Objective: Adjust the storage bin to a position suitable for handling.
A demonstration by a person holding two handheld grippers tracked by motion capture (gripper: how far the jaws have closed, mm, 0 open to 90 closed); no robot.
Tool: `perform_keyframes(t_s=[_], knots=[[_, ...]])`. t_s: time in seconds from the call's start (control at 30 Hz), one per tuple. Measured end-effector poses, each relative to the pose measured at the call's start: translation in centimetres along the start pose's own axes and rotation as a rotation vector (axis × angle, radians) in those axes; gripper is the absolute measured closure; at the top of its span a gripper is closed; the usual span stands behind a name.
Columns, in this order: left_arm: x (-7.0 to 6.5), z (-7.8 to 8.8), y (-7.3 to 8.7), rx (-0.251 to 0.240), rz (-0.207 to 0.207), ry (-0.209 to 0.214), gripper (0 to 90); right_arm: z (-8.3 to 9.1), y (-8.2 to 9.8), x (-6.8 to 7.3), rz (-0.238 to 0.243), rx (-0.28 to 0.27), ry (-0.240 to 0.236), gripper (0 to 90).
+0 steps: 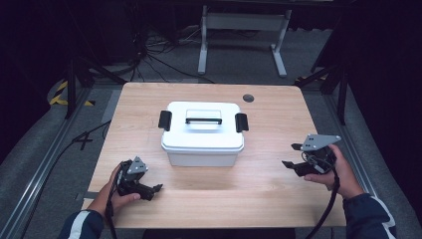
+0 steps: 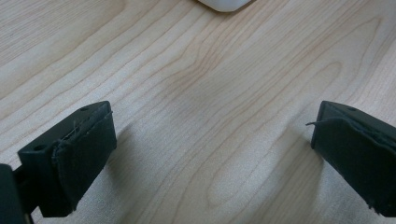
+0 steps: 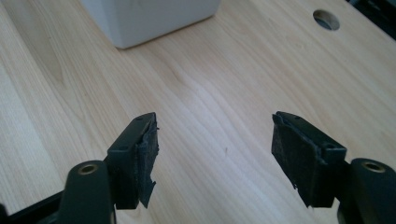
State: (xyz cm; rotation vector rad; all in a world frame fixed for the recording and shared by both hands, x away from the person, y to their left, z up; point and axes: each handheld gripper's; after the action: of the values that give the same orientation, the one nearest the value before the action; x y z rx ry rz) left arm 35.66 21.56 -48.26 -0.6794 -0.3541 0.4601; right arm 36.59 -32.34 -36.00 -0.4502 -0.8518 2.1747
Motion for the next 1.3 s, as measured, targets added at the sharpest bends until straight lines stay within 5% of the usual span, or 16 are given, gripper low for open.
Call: perform_keyframes(t_s=[0.77, 1.3], knots=[[0.1, 0.0, 0.0, -0.002, -0.005, 0.005, 0.5, -0.4, -9.3, 2.6, 0.180, 0.000, -0.027, 37.1], [0.1, 0.0, 0.0, -0.002, -0.006, 0.006, 0.5, -1.3, -13.6, 4.3, 0.253, 0.017, -0.028, 41.6]])
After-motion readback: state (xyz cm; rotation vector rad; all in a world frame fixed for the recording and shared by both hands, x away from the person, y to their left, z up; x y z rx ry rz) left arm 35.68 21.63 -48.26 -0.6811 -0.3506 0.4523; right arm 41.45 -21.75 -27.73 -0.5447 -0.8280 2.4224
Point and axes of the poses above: each handheld gripper's, and its own axes: z roughly backward along the jaws, y roughly out of its underside, x roughly to its left, and after that the axes turned 15 degrees about -z, right-handed
